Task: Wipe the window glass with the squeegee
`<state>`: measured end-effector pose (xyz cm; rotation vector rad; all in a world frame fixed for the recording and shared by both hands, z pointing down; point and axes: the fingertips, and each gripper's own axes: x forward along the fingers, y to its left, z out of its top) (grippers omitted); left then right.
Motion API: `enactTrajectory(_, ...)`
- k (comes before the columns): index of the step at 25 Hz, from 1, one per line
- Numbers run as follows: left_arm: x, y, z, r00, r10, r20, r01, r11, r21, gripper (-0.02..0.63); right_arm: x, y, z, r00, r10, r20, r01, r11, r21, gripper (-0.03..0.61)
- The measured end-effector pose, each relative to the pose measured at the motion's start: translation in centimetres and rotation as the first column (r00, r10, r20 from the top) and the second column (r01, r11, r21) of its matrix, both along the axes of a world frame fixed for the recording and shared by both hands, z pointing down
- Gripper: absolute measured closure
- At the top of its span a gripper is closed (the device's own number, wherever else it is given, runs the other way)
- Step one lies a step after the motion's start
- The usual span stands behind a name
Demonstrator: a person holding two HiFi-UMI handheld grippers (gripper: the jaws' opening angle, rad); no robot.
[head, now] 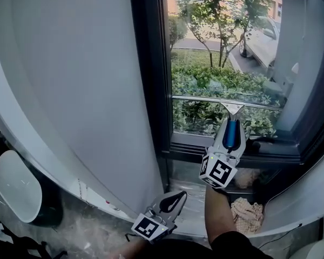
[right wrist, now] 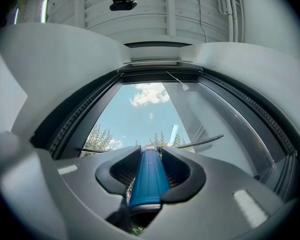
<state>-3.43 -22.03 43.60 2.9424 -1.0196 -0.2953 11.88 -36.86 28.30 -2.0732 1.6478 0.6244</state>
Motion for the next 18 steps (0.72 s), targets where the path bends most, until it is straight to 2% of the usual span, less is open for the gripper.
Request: enactTrajectory(18, -0.3, 1.5, 0.1, 1.0, -0.012, -0.016, 0.011, 0.999, -0.046, 0.614, 0.0, 0.2, 4.1, 1.0, 0.006, 0.027, -0.003, 0.995, -0.096, 0.449)
